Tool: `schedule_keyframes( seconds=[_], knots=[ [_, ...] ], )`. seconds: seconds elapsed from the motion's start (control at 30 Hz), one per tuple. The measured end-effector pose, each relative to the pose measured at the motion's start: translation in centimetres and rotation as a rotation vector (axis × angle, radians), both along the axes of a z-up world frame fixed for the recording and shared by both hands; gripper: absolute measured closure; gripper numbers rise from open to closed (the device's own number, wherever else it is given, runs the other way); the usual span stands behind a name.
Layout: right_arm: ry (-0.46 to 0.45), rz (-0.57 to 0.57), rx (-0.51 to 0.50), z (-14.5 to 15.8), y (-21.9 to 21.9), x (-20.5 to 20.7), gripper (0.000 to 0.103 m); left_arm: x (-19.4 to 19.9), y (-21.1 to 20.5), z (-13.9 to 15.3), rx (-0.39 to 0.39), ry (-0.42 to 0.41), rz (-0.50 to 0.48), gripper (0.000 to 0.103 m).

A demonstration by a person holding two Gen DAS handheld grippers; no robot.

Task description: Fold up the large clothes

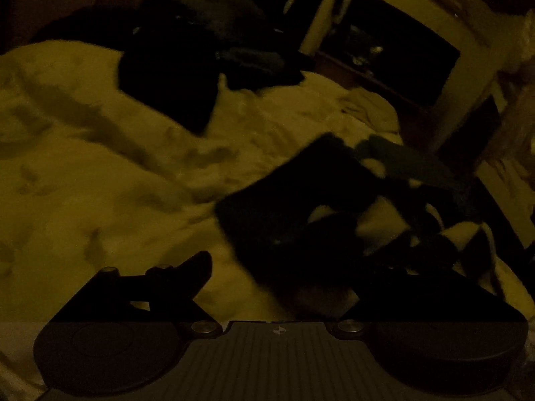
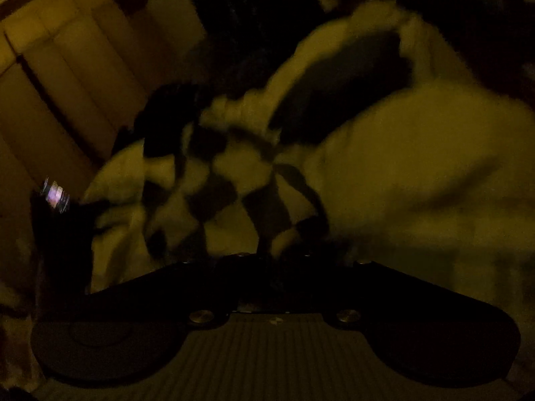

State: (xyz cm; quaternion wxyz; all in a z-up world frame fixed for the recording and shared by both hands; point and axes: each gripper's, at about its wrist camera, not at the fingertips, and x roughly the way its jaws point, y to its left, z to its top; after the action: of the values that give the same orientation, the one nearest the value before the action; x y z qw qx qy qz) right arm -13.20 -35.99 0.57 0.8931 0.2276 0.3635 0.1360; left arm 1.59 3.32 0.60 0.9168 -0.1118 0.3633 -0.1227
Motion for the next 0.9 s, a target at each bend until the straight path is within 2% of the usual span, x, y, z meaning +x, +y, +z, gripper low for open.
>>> schedule_keyframes(
  seconds=[0.03,0.13,0.17,0.2,0.27,0.33,0.4,0.5,0.6,0.67,0.83,0.87,0.9],
  knots=[
    [0.007,0.038,-0.013,-0.5,0.7,-0.3,0.093,0.1,-0.4,0.1,0.016,0.002,0.002,0.0],
    [-0.009,0.178,-0.071,-0.4,2.9,-0.9,0.084,0.4,-1.0,0.3,0.045,0.002,0.011,0.0],
    [-0.028,0.187,-0.082,-0.4,2.6,-1.4,0.073,0.5,-1.1,0.4,0.046,0.004,0.016,0.0],
    [-0.036,0.198,-0.069,0.0,2.5,-1.2,0.057,0.5,-1.2,0.4,0.044,0.004,0.018,0.0],
    [-0.051,0.205,-0.018,0.4,1.6,-0.6,0.041,0.7,-1.4,0.4,0.036,0.003,0.016,0.0],
    [-0.096,0.196,0.012,1.8,0.9,-0.1,0.039,0.9,-1.2,0.6,0.038,0.001,0.021,0.0],
    [-0.157,0.158,0.002,3.6,-0.2,-0.2,0.032,1.5,-1.0,0.7,0.048,-0.002,0.044,0.0],
    [-0.242,0.075,-0.007,5.6,-1.7,0.0,0.029,2.9,-0.9,1.2,0.048,-0.013,0.065,0.0],
    [-0.296,0.009,0.081,6.4,-3.4,1.3,0.023,4.7,-1.6,1.4,0.058,-0.04,0.059,0.0],
    [-0.279,0.021,0.105,6.1,-3.0,3.6,0.023,6.4,-2.7,1.0,0.078,-0.03,0.04,0.0],
    [-0.177,0.039,-0.028,2.3,1.2,9.7,0.024,10.3,-6.1,-2.4,0.094,0.036,-0.068,0.0],
    [-0.148,0.042,-0.04,1.0,2.2,10.8,0.028,10.6,-6.5,-3.1,0.078,0.051,-0.089,0.0],
    [-0.12,0.049,-0.049,-0.2,3.0,11.6,0.039,10.7,-7.0,-4.0,0.048,0.067,-0.123,0.0]
  ],
)
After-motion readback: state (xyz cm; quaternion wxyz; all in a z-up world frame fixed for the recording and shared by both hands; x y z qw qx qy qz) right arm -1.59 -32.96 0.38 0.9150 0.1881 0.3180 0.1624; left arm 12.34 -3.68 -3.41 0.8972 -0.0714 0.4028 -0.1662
